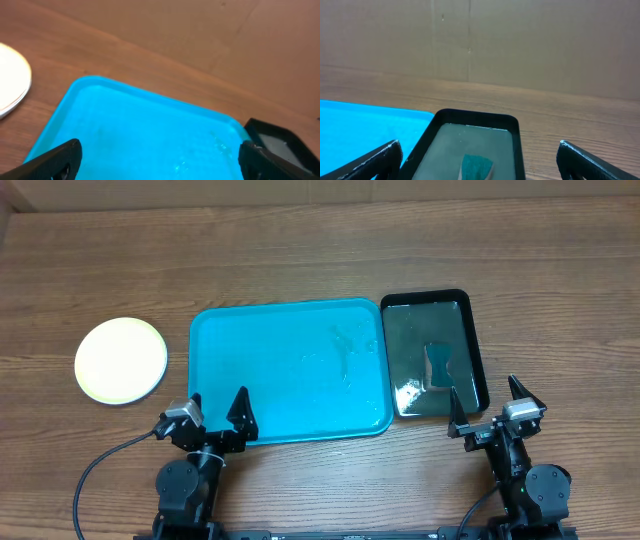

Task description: Clean dirty plates on tray and stack at the side

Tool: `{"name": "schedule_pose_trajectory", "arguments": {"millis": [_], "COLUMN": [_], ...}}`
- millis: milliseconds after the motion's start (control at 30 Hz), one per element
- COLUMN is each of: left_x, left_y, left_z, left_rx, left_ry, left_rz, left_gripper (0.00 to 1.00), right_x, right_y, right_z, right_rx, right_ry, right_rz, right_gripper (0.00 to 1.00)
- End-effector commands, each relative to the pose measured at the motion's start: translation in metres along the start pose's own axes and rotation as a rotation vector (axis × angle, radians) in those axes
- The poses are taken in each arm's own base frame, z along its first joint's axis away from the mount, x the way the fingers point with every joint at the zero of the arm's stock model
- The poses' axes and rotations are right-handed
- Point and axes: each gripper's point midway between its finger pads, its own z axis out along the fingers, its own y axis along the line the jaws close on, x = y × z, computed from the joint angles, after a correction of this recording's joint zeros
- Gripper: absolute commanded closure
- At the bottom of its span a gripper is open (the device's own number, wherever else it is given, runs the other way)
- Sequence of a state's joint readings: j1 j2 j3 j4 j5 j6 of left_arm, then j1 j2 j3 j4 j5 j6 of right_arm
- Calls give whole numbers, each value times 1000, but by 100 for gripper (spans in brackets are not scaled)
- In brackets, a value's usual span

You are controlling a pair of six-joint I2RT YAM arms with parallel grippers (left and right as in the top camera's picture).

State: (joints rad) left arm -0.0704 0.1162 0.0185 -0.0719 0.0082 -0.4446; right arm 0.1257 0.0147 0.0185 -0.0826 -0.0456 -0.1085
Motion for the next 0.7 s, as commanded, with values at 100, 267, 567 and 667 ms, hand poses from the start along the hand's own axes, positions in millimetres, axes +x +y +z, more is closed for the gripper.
{"name": "schedule_pose_trajectory", "arguments": {"millis": [100,267,567,667], "left_x": [-14,-19,-19,-19], "left_y": [2,1,1,1], "left_z": [-5,-7,-7,-7], "left_rx": [-7,-9,-20,-20], "left_ry": [-80,-103,-102,-102], "left_rz": [118,207,430,430], "left_gripper": [0,0,0,0], "right_x": [2,2,2,2], "right_y": [-1,-1,-1,-1], "right_z": [0,0,0,0], "right_rx": [5,5,5,5], "right_ry": [-4,-4,-4,-4], "right_rz": [-4,-4,-4,-4], "right_gripper": [0,0,0,0]}}
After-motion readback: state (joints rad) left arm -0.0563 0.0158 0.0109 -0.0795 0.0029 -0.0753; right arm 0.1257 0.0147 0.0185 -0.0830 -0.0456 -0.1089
